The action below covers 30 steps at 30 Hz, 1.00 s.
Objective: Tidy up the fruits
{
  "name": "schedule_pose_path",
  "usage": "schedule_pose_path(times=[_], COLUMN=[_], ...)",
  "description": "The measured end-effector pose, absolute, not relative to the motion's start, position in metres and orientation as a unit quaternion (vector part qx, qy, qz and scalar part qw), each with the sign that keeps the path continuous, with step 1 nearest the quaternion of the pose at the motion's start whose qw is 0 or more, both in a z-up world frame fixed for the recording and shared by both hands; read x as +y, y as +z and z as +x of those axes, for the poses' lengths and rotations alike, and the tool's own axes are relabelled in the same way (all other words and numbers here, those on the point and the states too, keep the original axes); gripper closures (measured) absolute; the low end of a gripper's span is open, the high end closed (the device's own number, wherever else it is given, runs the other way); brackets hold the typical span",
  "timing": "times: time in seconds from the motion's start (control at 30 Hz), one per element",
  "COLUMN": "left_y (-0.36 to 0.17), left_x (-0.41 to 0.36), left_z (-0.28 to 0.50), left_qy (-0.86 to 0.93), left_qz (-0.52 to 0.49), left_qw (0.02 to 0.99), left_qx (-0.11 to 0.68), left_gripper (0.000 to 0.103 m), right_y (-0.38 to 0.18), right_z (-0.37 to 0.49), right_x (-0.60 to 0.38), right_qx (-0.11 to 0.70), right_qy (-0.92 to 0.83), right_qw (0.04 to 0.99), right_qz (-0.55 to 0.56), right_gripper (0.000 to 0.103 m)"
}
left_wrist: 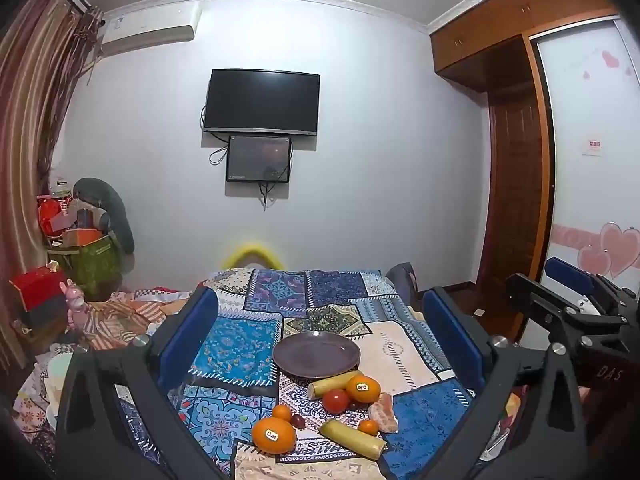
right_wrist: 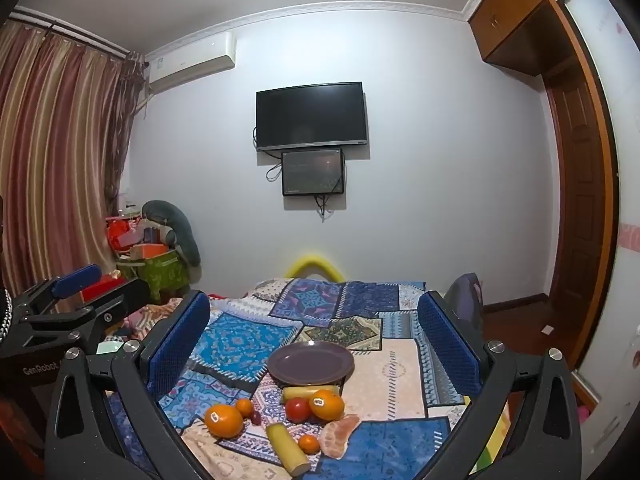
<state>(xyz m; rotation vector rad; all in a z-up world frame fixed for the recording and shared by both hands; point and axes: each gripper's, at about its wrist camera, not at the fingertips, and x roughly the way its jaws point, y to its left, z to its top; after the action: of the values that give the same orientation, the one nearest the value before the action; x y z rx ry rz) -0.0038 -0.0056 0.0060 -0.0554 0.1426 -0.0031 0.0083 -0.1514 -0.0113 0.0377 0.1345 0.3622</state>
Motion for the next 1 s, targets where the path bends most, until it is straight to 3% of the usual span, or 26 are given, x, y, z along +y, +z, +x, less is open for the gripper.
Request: schedule_pose_path(times=[1.0], left_y=[0.0043], left_x=[-0.0038], left_z=[-0.0044], left_qy=[-0.005], left_qz=[-0.03], left_qw=[0.997], left_qx=[0.07], left_gripper=[0.0], right_y=[-0.01], right_z=[0.0059], right_x=[-0.1503], right_qx=[0.062], right_qy=[0.181], right_qw=[0.981], right_qz=[0.021], right_gripper=[0.0])
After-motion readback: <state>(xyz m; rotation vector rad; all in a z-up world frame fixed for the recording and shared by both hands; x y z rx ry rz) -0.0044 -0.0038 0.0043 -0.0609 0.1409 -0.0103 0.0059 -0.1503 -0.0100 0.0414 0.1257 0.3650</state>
